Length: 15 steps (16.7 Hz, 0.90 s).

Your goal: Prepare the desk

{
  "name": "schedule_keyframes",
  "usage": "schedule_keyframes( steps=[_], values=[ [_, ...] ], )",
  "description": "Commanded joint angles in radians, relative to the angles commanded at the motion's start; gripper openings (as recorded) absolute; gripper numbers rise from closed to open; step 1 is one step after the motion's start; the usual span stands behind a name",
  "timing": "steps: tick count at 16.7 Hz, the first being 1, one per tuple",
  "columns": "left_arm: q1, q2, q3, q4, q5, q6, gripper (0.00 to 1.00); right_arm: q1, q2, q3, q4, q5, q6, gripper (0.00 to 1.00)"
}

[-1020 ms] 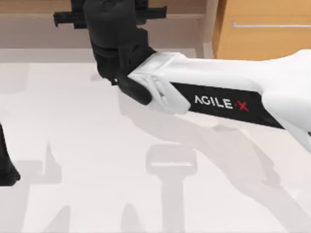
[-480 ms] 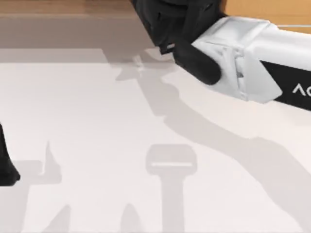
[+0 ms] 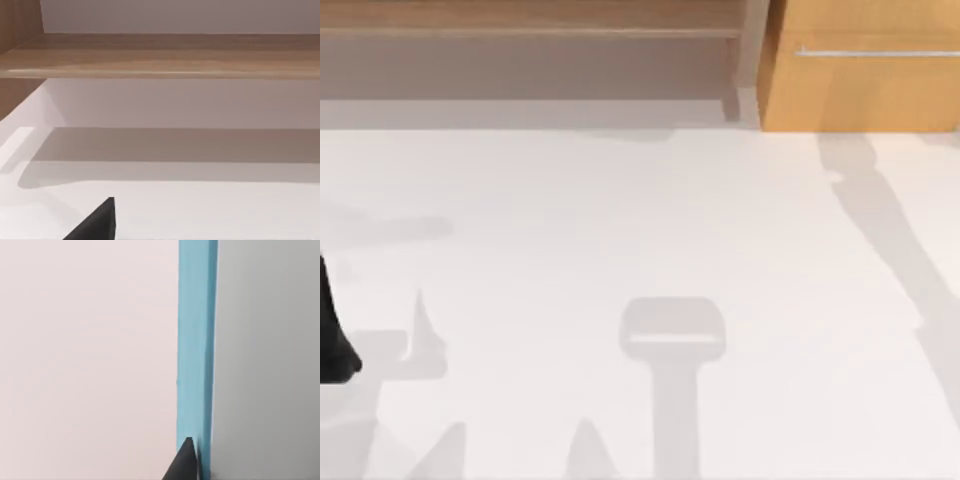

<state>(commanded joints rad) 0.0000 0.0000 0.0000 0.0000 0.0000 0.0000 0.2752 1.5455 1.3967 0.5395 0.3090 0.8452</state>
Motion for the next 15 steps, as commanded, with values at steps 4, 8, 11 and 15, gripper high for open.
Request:
schedule_keyframes(
  steps=[4, 8, 11, 15],
  values=[
    [0.0, 0.0, 0.0, 0.0, 0.0, 0.0, 1.0, -0.36, -0.023, -0.113, 0.017, -0.074, 0.159, 0.0],
    [0.0, 0.0, 0.0, 0.0, 0.0, 0.0, 1.0, -0.679, 0.032, -0.247, 0.029, -0.168, 0.295, 0.0],
    [0.0, 0.0, 0.0, 0.0, 0.0, 0.0, 1.0, -0.855, 0.104, -0.345, 0.039, -0.26, 0.381, 0.0],
    [0.0, 0.0, 0.0, 0.0, 0.0, 0.0, 1.0, -0.968, 0.203, -0.45, 0.059, -0.413, 0.474, 0.0]
  ],
)
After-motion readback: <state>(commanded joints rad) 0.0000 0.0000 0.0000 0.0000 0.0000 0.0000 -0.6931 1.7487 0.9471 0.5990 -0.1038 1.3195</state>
